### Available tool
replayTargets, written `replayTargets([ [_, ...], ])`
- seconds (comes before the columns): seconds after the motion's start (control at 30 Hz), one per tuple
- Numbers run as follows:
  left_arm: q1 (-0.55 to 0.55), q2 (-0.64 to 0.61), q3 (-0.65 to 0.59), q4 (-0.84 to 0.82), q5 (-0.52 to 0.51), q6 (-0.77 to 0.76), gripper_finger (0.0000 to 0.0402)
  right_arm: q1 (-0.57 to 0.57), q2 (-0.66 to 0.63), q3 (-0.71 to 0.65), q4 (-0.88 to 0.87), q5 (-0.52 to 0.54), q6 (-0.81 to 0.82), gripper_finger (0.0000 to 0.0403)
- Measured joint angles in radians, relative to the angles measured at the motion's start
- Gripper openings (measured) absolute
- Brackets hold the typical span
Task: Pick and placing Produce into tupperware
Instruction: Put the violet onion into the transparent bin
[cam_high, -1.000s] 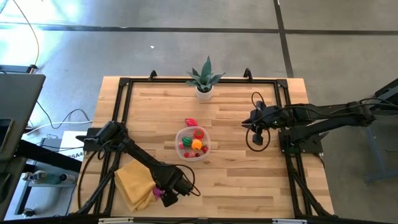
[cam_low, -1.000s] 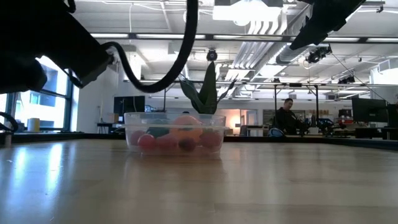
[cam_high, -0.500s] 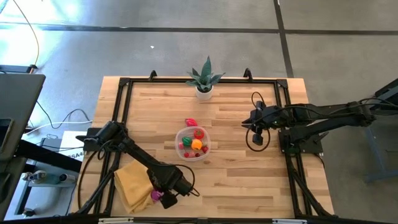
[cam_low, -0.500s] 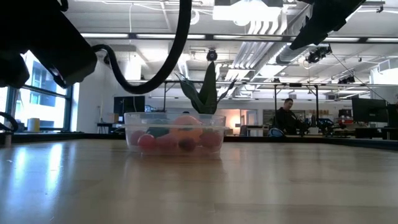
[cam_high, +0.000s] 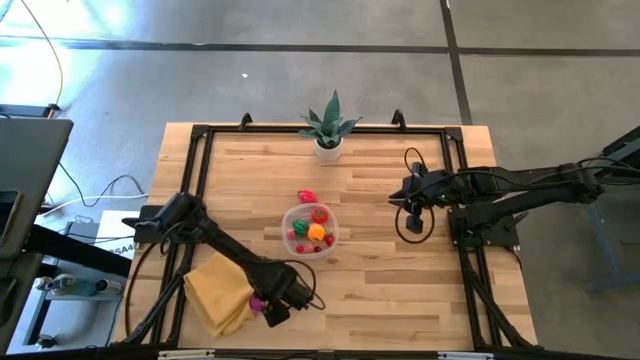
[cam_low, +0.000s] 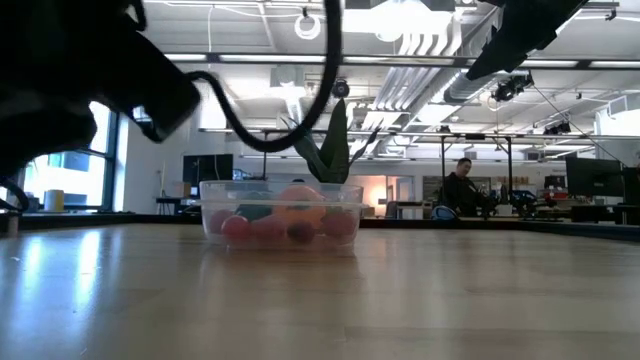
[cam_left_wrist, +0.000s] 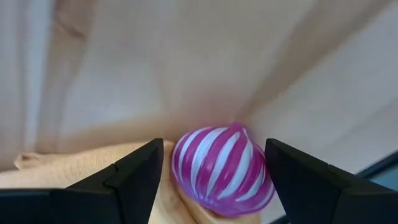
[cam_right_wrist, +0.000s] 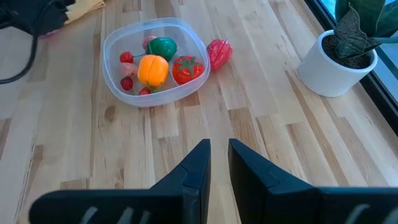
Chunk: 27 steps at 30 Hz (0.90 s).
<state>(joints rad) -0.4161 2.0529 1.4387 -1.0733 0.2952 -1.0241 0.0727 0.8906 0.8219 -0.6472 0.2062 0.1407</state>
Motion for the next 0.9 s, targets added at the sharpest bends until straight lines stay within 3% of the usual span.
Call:
replayTargets([
  [0.23,0.062,0.0,0.0,0.003,-0.077,0.052,0.0271,0.0,0.0,0.0,0.0,0.0,0.0,0.0046],
  [0.47,0.131,0.0,0.0,0.04,-0.08,0.116,0.0271,0.0,0.0,0.0,0.0,0.0,0.0,0.0046],
  [0.7,0.154,0.0,0.0,0.034,0.153,0.103,0.0271,0.0,0.0,0.0,0.0,0.0,0.0,0.0046],
  [0.9,0.154,0.0,0.0,0.002,0.234,0.096,0.0271,0.0,0.0,0.0,0.0,0.0,0.0,0.0046],
])
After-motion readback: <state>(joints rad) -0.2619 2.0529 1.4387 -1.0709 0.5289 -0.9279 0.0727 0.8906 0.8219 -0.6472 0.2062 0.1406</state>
